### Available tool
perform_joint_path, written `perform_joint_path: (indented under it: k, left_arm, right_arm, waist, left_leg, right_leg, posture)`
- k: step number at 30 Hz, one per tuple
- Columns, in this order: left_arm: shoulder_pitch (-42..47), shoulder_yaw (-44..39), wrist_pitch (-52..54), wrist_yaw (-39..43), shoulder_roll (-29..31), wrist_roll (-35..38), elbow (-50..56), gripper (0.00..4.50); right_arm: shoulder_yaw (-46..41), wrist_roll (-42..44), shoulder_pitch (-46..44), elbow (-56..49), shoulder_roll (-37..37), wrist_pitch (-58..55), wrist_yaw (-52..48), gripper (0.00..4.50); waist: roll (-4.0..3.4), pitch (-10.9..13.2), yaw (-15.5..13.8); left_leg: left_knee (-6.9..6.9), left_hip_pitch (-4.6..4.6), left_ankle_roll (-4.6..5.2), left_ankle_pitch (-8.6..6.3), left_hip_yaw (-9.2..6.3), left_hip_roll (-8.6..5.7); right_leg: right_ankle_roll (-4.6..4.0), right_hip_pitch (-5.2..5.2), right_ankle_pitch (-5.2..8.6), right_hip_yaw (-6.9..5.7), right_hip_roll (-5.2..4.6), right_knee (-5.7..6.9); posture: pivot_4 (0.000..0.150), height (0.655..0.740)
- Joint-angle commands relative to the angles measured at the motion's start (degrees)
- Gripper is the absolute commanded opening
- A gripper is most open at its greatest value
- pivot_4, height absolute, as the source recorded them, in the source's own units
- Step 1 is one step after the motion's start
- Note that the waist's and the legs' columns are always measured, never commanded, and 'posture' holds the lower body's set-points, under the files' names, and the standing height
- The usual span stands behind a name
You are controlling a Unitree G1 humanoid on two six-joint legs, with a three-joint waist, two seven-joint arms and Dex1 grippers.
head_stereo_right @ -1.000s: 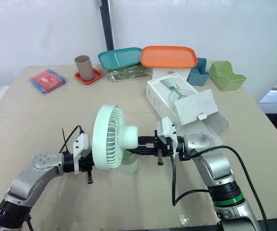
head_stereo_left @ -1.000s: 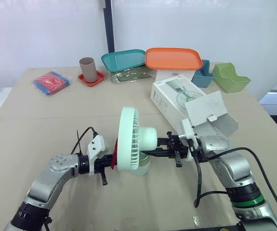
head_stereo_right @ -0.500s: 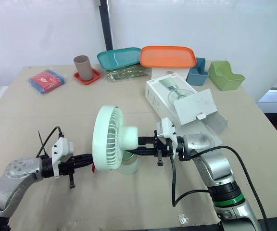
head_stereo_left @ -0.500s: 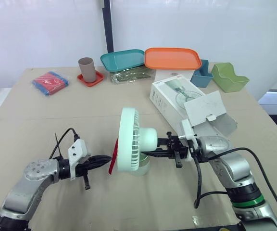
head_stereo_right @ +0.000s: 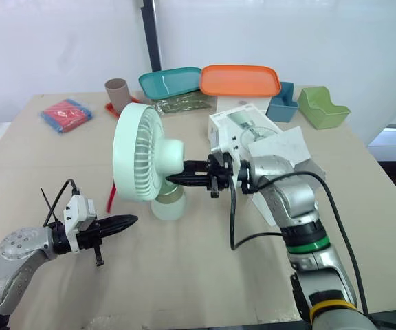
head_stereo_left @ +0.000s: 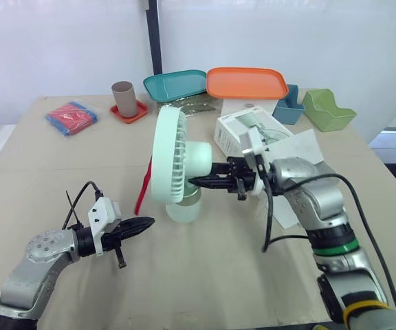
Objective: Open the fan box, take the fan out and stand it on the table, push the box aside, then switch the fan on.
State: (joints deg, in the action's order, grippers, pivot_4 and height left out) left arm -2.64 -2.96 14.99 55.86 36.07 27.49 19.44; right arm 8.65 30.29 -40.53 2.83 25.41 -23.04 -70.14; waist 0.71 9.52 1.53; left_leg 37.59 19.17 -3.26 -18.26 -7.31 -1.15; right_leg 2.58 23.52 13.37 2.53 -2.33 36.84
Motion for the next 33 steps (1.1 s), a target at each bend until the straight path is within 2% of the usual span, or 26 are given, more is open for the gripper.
perform_joint_path:
  k: [1, 6, 12, 19, 29, 31, 32, 33]
  left_arm:
    - [-0.4, -0.4, 0.5, 1.3, 0.2, 3.1, 4.5, 0.03]
    - [-1.1, -1.2, -3.1, 1.4, 0.0, 2.8, 7.9, 0.03]
    - [-4.3, -4.5, 0.3, -0.3, 0.7, 8.4, 12.1, 0.03]
    - [-6.3, -7.4, 3.9, -2.7, 1.6, 12.6, 14.2, 0.03]
    - [-6.1, -6.4, 5.0, -3.0, 1.9, 11.8, 14.3, 0.03]
    - [-5.9, -5.7, 4.8, -3.2, 1.7, 11.1, 14.2, 0.00]
    - [-5.8, -5.5, 4.9, -3.4, 1.5, 10.9, 14.2, 0.00]
    - [-5.7, -5.3, 4.9, -3.6, 1.4, 10.8, 14.3, 0.00]
  right_arm:
    - [-0.5, -0.4, -4.6, 5.2, -2.1, 3.8, -3.2, 0.36]
    - [0.5, -4.0, -9.4, 18.1, -5.4, 8.8, -7.9, 0.36]
    - [0.7, -7.0, -12.7, 27.3, -7.3, 14.2, -13.4, 0.36]
    - [0.7, -9.2, -13.7, 32.2, -8.1, 18.6, -16.7, 0.36]
    - [0.6, -10.3, -13.3, 33.3, -8.0, 20.1, -17.5, 0.36]
    - [0.7, -10.5, -13.2, 33.3, -7.9, 20.3, -17.4, 1.37]
    - [0.8, -10.7, -13.1, 33.2, -7.8, 20.3, -17.5, 1.58]
    - [0.9, -10.9, -13.0, 33.1, -7.7, 20.4, -17.5, 2.11]
  waist:
    - [0.00, 0.0, 0.0]
    - [-0.01, 0.0, 0.5]
    - [-0.02, 0.0, 1.1]
    - [-0.02, 0.0, 1.2]
    - [-0.02, 0.0, 1.2]
    - [-0.02, 0.0, 1.2]
    - [-0.02, 0.0, 1.2]
    - [-0.02, 0.0, 1.2]
  left_leg:
    - [0.00, 0.03, 0.00, 0.00, 0.00, 0.00]
    - [0.00, 0.05, -0.01, 0.00, 0.05, 0.02]
    - [0.00, 0.10, -0.01, 0.01, 0.10, 0.03]
    - [0.00, 0.12, -0.01, 0.01, 0.21, 0.04]
    - [-0.01, 0.10, -0.02, 0.01, 0.30, 0.06]
    - [0.00, 0.10, -0.02, 0.01, 0.31, 0.06]
    - [0.00, 0.10, -0.02, 0.01, 0.31, 0.06]
    - [0.00, 0.10, -0.02, 0.01, 0.31, 0.06]
  right_leg:
    - [0.00, 0.04, 0.00, 0.00, 0.00, 0.00]
    - [-0.05, 0.10, -0.03, 0.02, 0.00, 0.02]
    - [-0.06, 0.21, -0.04, 0.05, -0.01, 0.09]
    - [-0.09, 0.32, -0.06, 0.13, 0.00, 0.16]
    - [-0.11, 0.34, -0.07, 0.16, 0.01, 0.19]
    - [-0.11, 0.34, -0.07, 0.17, 0.00, 0.19]
    - [-0.11, 0.34, -0.07, 0.17, 0.00, 0.19]
    - [-0.11, 0.35, -0.07, 0.17, 0.01, 0.19]
  posture:
    - [0.150, 0.7400]
    - [0.150, 0.7400]
    - [0.150, 0.7400]
    - [0.150, 0.7400]
    - [0.150, 0.7400]
    - [0.150, 0.7400]
    - [0.150, 0.7400]
    - [0.150, 0.7400]
